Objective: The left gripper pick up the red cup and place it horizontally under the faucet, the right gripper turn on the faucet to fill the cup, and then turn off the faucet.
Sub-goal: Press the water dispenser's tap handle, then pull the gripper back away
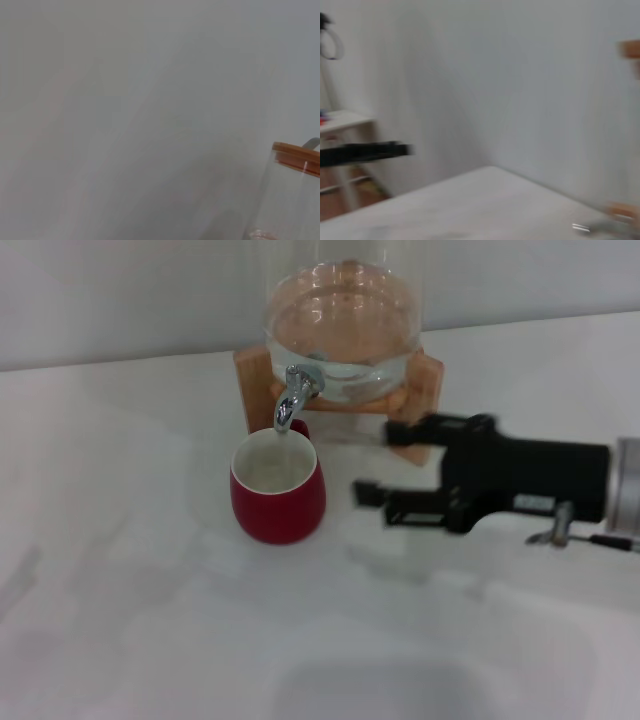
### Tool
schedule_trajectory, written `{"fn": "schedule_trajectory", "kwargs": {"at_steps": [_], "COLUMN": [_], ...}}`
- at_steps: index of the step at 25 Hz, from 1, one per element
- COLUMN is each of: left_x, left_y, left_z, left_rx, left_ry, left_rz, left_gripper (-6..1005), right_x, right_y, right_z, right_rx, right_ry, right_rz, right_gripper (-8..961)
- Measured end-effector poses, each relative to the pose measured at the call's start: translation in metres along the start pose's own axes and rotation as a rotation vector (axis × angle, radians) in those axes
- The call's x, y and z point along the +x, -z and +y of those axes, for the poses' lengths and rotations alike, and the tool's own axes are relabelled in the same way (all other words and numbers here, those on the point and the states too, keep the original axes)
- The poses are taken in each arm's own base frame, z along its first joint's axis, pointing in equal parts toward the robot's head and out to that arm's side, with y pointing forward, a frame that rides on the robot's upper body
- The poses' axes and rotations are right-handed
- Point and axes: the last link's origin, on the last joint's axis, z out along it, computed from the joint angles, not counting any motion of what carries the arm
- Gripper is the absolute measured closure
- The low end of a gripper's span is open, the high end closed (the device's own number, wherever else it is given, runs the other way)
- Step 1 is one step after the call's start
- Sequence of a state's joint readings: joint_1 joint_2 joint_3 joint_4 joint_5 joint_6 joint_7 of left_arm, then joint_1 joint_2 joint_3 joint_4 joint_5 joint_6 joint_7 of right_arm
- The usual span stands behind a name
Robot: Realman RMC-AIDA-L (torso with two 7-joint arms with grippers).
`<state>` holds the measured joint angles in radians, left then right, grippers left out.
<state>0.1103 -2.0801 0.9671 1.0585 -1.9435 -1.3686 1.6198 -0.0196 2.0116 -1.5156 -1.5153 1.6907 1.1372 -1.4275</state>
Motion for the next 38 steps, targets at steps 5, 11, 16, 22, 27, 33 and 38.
{"fn": "schedule_trajectory", "kwargs": {"at_steps": [5,11,16,22,27,33,38], "left_x": [0.004,0.007,0.007,0.007,0.007,0.006,0.006], "left_y": [-0.007,-0.006,-0.005,-0.005,-0.005,-0.004,-0.004], "left_z": [-0.003,-0.009,-0.010,-0.010,-0.008,-0.008,-0.008], "left_rx": [-0.005,0.017,0.021,0.021,0.013,0.012,0.012], "left_ry": [-0.009,-0.006,-0.005,-0.005,-0.005,-0.003,-0.002], "left_rz": [0.001,0.001,0.001,0.001,0.002,0.001,0.001], "left_gripper": [135,135,135,135,136,136,136], "right_x": [-0.014,-0.020,-0.022,-0.019,-0.014,-0.009,-0.010], "right_y": [-0.024,-0.061,-0.081,-0.105,-0.108,-0.107,-0.107], "right_z": [0.034,0.050,0.051,0.067,0.059,0.049,0.048], "right_rx": [-0.129,-0.018,0.023,-0.011,0.060,0.120,0.124], "right_ry": [0.049,0.079,0.027,0.043,0.029,0.002,0.002], "right_rz": [-0.016,0.006,0.015,0.019,0.010,0.004,0.001], "right_gripper": [172,173,172,173,173,172,172]}}
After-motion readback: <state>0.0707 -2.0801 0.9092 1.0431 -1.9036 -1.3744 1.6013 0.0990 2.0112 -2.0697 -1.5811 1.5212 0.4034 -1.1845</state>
